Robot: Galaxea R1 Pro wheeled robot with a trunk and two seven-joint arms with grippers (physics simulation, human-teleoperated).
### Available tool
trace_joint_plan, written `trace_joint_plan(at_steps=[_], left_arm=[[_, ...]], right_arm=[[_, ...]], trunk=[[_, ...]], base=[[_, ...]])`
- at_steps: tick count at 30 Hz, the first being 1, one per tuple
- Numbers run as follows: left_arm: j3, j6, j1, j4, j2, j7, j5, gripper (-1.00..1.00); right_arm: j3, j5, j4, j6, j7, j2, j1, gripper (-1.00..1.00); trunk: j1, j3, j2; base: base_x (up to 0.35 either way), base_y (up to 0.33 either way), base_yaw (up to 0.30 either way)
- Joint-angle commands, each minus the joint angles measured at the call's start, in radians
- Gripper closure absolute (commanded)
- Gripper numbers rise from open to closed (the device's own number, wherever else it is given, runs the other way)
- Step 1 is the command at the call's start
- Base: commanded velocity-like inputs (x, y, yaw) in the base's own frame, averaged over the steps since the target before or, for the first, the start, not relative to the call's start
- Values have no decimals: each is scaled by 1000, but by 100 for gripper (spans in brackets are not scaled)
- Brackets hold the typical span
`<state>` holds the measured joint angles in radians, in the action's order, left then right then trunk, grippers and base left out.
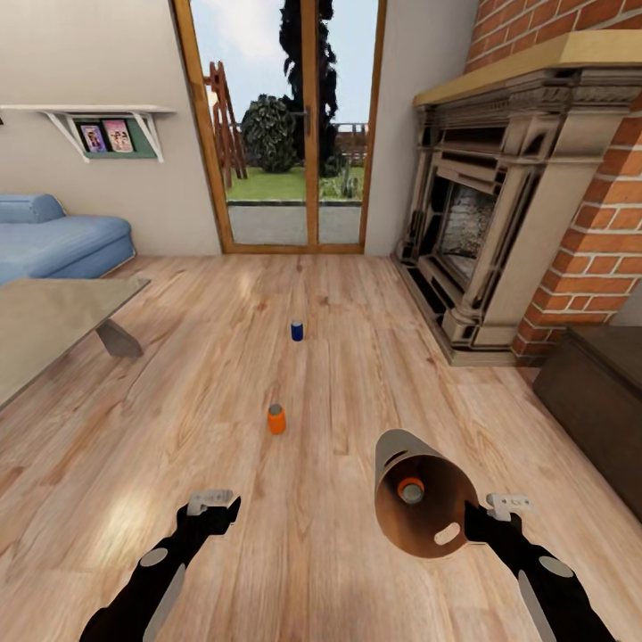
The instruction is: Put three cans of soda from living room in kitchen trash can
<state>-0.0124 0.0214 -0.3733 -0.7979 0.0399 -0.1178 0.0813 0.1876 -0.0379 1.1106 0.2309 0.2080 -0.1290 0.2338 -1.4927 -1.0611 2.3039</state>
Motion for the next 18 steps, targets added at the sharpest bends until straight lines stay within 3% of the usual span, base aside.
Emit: trace_joint_plan(at_steps=[1,18], left_arm=[[0,0,0,0,0,0,0,-100],[0,-4,0,0,-1,0,0,-100]], right_arm=[[0,-10,2,1,5,0,1,100],[-2,-7,-4,0,5,1,0,100]], trunk=[[0,0,0],[0,0,0]], base=[[329,0,0],[329,0,0]])
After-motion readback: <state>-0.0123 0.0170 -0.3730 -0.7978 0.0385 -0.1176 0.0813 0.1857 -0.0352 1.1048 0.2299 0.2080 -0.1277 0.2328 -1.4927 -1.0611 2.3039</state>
